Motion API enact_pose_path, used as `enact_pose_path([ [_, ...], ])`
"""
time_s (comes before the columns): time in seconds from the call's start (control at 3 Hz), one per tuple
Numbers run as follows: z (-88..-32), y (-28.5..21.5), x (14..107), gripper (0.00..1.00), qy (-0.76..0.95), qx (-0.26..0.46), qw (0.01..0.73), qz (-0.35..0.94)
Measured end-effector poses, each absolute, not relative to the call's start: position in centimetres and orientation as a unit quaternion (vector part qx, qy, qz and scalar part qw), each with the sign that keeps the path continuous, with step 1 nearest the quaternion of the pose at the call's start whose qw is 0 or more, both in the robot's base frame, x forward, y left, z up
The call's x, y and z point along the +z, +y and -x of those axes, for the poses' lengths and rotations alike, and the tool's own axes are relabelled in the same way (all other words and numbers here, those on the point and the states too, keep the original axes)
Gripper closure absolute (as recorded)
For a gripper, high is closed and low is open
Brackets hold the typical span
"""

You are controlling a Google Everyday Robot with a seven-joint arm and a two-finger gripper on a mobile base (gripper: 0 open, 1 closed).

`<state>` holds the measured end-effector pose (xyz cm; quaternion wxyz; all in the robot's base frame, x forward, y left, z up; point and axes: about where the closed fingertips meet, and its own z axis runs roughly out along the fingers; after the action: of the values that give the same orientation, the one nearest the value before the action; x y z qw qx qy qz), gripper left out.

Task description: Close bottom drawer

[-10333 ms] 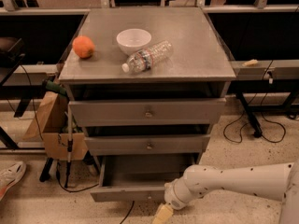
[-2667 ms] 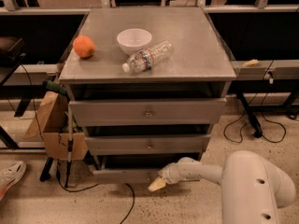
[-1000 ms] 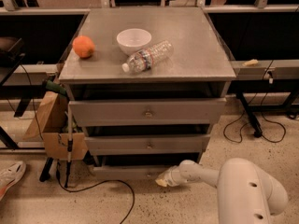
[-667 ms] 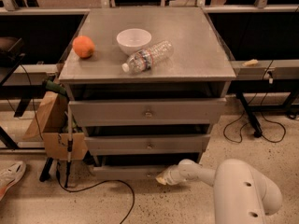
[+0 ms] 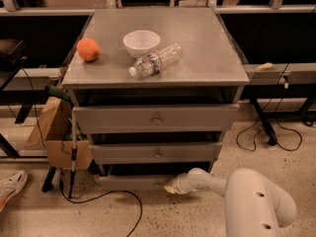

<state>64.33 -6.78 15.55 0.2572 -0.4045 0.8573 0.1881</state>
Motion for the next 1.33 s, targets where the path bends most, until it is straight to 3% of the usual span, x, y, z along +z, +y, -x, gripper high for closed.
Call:
enact_pose_path([
  [0.33,-64.42,-6.69,15.49,0.83,0.857,0.187,0.26,0.403],
  [1.33,-64.66,-6.52,15.17,0.12,0.857,0.188,0.269,0.396],
])
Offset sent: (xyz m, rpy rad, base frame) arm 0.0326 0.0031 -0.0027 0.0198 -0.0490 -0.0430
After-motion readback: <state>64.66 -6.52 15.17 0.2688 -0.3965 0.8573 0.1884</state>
